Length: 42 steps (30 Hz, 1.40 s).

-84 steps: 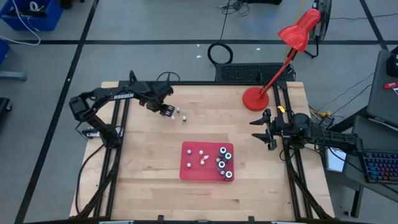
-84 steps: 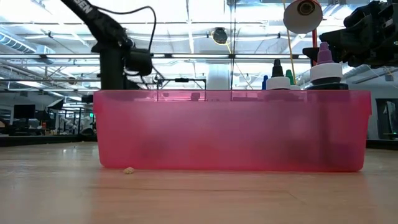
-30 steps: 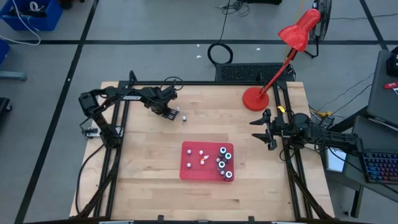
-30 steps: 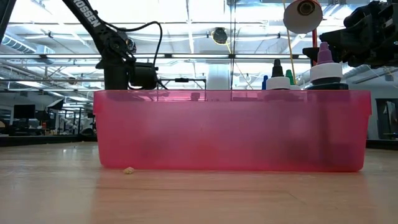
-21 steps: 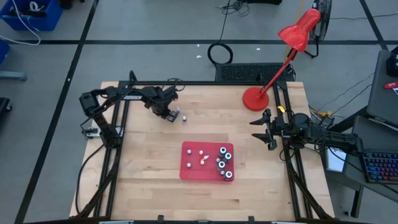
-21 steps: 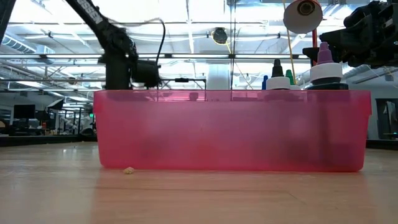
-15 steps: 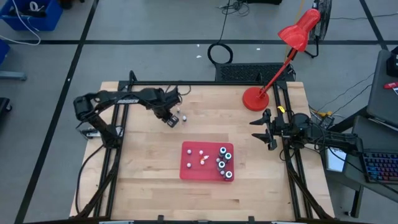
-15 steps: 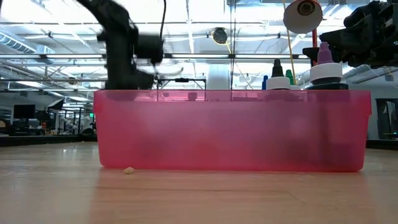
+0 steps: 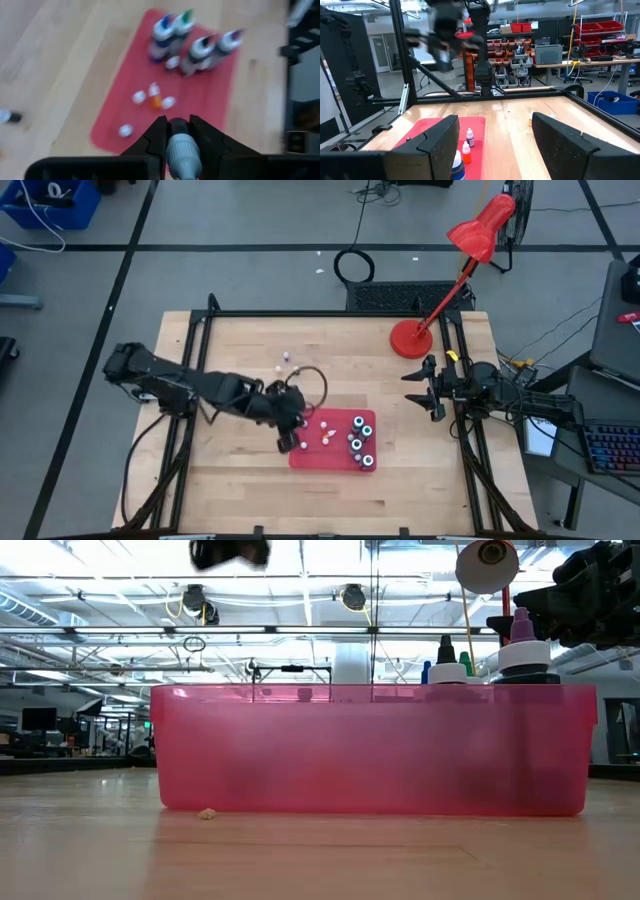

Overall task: Pick & Place food coloring
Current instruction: Put the small black food coloring bottle into the bin

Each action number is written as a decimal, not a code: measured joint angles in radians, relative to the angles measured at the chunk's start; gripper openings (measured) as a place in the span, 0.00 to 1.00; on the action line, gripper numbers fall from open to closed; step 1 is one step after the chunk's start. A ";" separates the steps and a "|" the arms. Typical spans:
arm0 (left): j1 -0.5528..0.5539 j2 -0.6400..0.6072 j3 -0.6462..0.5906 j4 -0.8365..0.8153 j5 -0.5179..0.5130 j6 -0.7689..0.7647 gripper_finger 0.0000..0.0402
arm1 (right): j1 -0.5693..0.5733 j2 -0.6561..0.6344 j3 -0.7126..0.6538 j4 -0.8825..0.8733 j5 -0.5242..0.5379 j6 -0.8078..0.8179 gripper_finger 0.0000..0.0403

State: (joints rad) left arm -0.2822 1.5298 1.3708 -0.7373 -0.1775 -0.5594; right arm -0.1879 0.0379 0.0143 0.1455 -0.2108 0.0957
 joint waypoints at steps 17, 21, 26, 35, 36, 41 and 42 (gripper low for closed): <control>-0.042 0.577 0.700 -0.509 -0.087 0.192 0.16 | 0.000 0.007 0.000 0.000 0.000 0.000 0.59; -0.040 0.658 0.700 -0.556 -0.082 0.162 0.16 | 0.000 0.007 0.000 0.001 0.000 0.000 0.59; -0.048 0.730 0.700 -0.540 -0.057 0.159 0.16 | 0.000 0.007 0.000 0.000 0.000 0.000 0.59; -0.055 0.762 0.657 -0.548 -0.065 0.132 0.16 | 0.000 0.006 0.000 0.001 0.000 0.000 0.59; -0.056 0.762 0.648 -0.547 -0.065 0.130 0.16 | 0.000 0.006 0.000 0.001 0.000 0.000 0.59; -0.045 0.760 0.572 -0.503 -0.052 0.128 0.16 | 0.000 0.007 0.000 0.000 0.000 0.000 0.59; -0.040 0.761 0.553 -0.486 -0.044 0.127 0.16 | 0.000 0.006 0.000 0.000 0.000 0.000 0.59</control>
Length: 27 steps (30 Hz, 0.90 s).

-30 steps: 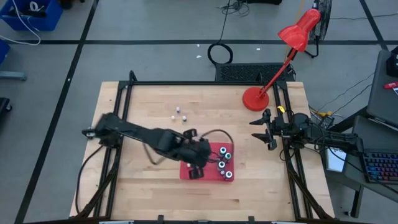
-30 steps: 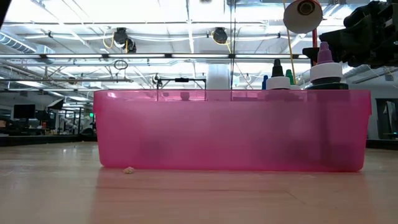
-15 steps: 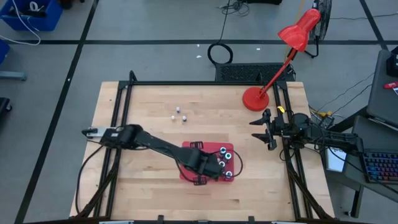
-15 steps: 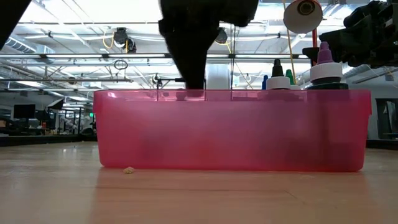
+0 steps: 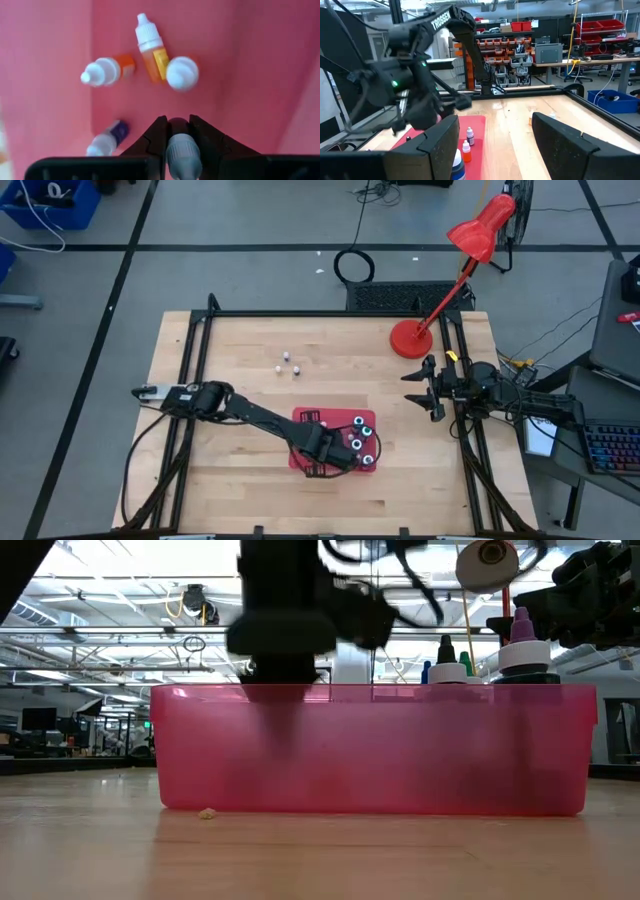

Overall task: Pick & Place food coloring
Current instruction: Put the small black food coloring bottle into the bin, then put the small orange food coloring bottle into the bin

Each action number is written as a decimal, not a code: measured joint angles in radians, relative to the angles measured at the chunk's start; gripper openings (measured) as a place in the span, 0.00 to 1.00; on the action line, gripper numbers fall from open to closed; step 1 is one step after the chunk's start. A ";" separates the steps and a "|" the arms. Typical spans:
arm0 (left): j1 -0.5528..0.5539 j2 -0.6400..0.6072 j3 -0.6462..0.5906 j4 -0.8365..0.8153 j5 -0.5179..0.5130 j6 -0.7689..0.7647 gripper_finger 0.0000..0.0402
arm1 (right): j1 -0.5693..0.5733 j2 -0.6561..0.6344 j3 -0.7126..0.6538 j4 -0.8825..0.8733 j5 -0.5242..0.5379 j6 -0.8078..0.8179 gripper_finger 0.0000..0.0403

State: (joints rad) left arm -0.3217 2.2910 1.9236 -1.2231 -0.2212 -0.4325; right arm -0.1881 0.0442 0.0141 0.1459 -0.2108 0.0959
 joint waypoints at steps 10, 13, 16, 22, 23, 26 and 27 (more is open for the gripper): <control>0.029 -0.001 -0.090 0.125 0.063 0.011 0.16 | 0.000 0.000 0.000 0.000 0.000 0.000 0.59; 0.031 -0.003 -0.112 0.173 0.094 0.008 0.16 | 0.000 0.000 0.000 0.000 0.000 0.000 0.59; 0.030 -0.003 -0.118 0.192 0.110 0.007 0.16 | 0.000 0.000 0.000 0.000 0.000 0.000 0.59; 0.028 -0.003 -0.119 0.197 0.115 -0.014 0.26 | 0.000 0.000 0.000 0.000 0.000 0.000 0.59; 0.028 -0.003 -0.119 0.196 0.114 -0.015 0.31 | 0.000 0.000 0.000 0.000 0.000 0.000 0.59; 0.028 -0.003 -0.119 0.197 0.113 -0.021 0.40 | 0.000 0.000 0.000 0.000 0.000 0.000 0.59; 0.028 -0.003 -0.119 0.196 0.113 -0.022 0.43 | 0.000 0.000 0.000 0.000 0.000 0.000 0.59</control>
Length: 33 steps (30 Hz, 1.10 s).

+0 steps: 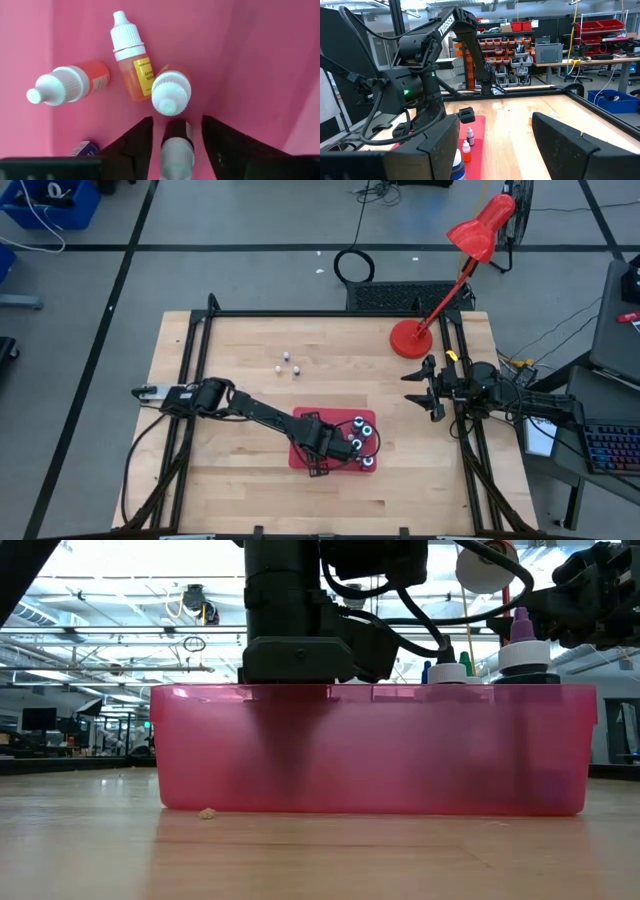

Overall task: Pick & Place food coloring
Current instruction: Put the small orange food coloring bottle into the bin

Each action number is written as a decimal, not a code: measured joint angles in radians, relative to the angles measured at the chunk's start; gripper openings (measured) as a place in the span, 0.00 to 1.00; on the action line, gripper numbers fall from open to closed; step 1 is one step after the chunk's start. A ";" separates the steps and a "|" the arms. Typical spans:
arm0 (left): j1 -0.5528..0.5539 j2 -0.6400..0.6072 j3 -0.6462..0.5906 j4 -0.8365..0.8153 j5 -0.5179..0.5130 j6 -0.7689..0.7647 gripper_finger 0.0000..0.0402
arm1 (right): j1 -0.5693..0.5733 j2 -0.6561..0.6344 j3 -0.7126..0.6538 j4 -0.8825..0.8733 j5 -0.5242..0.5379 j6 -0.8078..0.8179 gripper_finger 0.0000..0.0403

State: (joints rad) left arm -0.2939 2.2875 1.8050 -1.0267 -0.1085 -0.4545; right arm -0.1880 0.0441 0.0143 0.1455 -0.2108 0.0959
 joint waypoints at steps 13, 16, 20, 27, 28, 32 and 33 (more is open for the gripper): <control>-0.007 -0.220 -0.002 -0.027 -0.102 0.003 0.49 | 0.000 0.000 0.000 0.001 0.000 0.000 0.59; -0.020 -0.304 -0.001 -0.050 -0.211 0.050 0.49 | 0.000 0.000 0.000 0.001 0.000 0.000 0.59; -0.003 -0.399 -0.001 -0.173 -0.337 0.031 0.49 | 0.000 0.000 0.000 0.001 0.000 0.000 0.59; 0.184 -0.549 -0.035 -0.359 -0.379 -0.109 0.49 | 0.000 0.001 0.000 0.001 0.000 0.000 0.59; 0.218 -0.572 -0.062 -0.345 -0.367 -0.107 0.49 | 0.000 0.001 0.000 0.000 0.000 0.000 0.59; 0.361 -0.673 -0.233 -0.170 -0.242 -0.045 0.49 | 0.000 0.002 0.000 0.001 0.000 0.000 0.59; 0.396 -0.696 -0.289 -0.104 -0.197 -0.022 0.49 | 0.000 0.002 0.000 0.001 0.000 0.000 0.59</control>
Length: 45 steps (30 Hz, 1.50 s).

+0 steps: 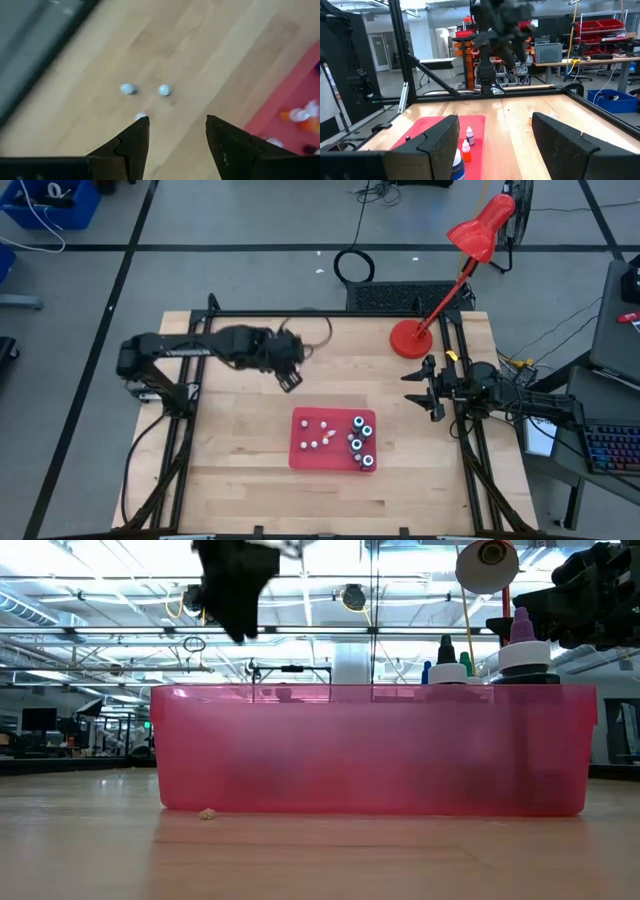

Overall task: Pick & Place food coloring
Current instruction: Put the small orange food coloring bottle into the bin

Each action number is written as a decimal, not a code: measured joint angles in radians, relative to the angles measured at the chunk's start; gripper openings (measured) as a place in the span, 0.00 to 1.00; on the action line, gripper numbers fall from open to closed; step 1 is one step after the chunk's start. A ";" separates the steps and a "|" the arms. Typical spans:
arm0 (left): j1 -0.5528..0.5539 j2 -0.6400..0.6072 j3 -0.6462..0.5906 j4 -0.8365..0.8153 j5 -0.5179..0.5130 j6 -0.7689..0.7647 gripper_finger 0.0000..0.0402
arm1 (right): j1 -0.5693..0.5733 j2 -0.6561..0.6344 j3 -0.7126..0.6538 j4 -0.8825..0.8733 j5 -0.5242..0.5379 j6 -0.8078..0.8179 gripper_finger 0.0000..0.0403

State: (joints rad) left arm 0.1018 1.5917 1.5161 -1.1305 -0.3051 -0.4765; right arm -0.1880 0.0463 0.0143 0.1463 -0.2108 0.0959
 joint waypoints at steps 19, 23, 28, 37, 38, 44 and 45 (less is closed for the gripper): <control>0.294 -0.044 -0.529 0.447 0.250 -0.073 0.49 | 0.000 0.000 0.000 0.001 0.000 0.000 0.59; 0.291 -0.044 -0.550 0.506 0.260 -0.074 0.49 | 0.000 0.000 0.000 0.001 0.000 0.000 0.59; 0.289 -0.035 -0.568 0.556 0.253 -0.085 0.49 | 0.000 0.000 0.000 0.001 0.000 0.000 0.59; 0.278 0.088 -0.571 0.584 0.253 -0.083 0.49 | 0.000 0.000 0.000 0.001 0.000 0.000 0.59; 0.280 0.099 -0.571 0.592 0.252 -0.082 0.49 | 0.000 0.000 0.000 0.001 0.000 0.000 0.59; 0.287 0.125 -0.571 0.630 0.252 -0.052 0.49 | 0.000 0.000 0.000 0.001 0.000 0.000 0.59; 0.288 0.125 -0.571 0.629 0.252 -0.049 0.49 | 0.000 0.000 0.000 0.001 0.000 0.000 0.59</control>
State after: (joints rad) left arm 0.3900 1.7164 0.9455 -0.5016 -0.0532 -0.5255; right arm -0.1882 0.0463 0.0139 0.1471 -0.2108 0.0959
